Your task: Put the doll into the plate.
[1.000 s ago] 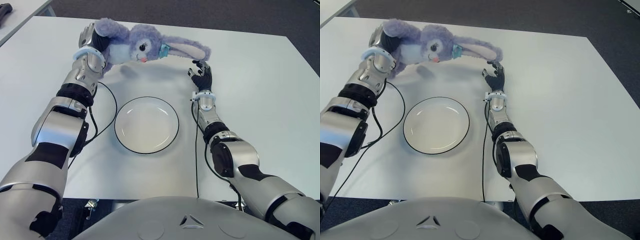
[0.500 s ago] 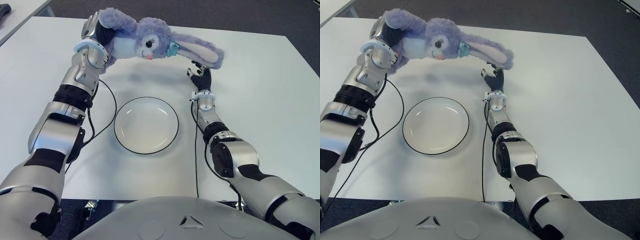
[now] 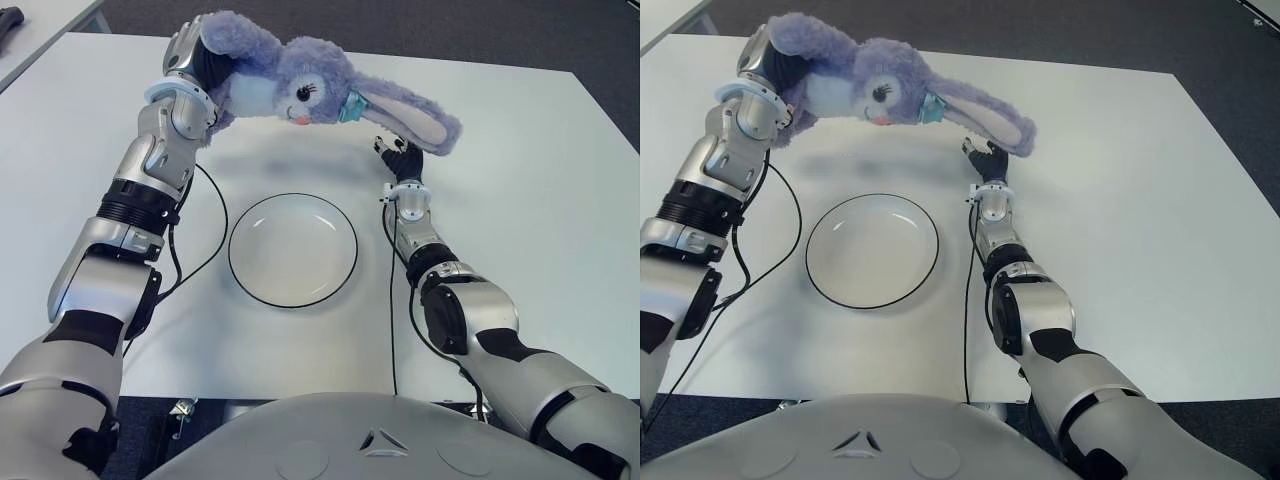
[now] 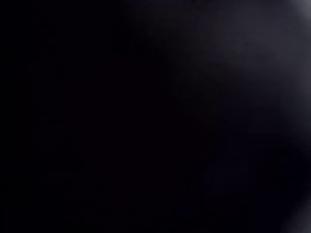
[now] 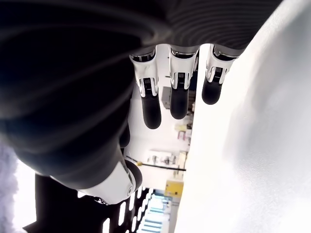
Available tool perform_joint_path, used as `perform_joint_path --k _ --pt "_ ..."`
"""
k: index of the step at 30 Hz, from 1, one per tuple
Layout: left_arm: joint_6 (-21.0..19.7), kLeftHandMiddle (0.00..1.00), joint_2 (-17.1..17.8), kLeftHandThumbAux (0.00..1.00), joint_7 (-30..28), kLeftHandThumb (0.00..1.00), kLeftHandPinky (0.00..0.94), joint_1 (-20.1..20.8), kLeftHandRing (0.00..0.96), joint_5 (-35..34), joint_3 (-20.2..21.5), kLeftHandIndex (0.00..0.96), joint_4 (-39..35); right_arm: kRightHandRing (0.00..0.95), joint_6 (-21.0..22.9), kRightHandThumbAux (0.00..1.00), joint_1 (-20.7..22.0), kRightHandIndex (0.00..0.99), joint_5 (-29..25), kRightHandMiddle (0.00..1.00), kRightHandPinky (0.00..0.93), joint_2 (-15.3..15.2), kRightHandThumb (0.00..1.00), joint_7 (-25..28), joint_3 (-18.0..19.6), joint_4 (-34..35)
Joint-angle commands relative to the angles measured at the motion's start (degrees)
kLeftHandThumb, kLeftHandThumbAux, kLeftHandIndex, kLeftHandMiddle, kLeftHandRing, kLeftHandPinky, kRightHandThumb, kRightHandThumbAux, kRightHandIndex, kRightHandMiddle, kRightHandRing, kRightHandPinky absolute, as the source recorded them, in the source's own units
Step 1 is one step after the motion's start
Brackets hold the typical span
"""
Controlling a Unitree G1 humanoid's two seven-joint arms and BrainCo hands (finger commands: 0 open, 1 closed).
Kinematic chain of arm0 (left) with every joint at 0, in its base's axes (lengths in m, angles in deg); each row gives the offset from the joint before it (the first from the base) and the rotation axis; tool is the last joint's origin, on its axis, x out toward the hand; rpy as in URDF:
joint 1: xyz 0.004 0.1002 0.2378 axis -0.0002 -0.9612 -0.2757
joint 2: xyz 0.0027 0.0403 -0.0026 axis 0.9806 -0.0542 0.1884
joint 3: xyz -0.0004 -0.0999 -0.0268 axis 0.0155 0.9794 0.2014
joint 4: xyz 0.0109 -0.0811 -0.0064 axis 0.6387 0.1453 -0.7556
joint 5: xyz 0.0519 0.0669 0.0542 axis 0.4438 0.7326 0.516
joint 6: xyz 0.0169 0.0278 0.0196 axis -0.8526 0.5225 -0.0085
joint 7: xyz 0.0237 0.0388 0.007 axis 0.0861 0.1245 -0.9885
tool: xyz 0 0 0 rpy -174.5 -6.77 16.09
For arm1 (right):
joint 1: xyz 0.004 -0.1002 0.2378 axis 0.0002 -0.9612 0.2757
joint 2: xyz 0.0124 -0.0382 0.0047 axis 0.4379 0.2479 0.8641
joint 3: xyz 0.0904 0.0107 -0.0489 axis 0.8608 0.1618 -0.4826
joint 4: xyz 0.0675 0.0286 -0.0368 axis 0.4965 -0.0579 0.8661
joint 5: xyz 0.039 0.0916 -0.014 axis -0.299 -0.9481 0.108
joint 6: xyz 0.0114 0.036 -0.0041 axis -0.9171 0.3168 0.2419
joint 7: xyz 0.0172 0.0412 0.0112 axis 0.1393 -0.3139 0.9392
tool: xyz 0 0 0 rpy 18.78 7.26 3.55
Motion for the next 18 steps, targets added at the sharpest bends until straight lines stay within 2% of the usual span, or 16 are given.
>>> perform_joint_path --k 1,7,18 --pt "-0.57 0.859 1.14 0.619 -3.09 1.000 0.848 -3.35 0.860 0.52 0.94 0.804 -6.22 0.107 7.67 0.874 -11.85 0.296 0.24 0.178 0.068 2.14 0.475 0.21 -0.20 -7.92" --pt "-0.06 0.853 2.09 0.615 -4.04 1.000 0.849 -5.48 0.853 1.33 1.15 0.797 -11.25 0.105 7.85 0.871 -11.77 0.289 0.10 0.175 0.077 2.22 0.475 0.41 -0.11 -7.91" --pt "-2.20 0.852 4.06 0.614 -7.85 0.983 0.864 -10.02 0.852 3.05 1.72 0.787 -21.08 0.108 7.71 0.865 -11.82 0.300 0.20 0.178 0.082 2.08 0.495 0.30 -0.13 -7.93"
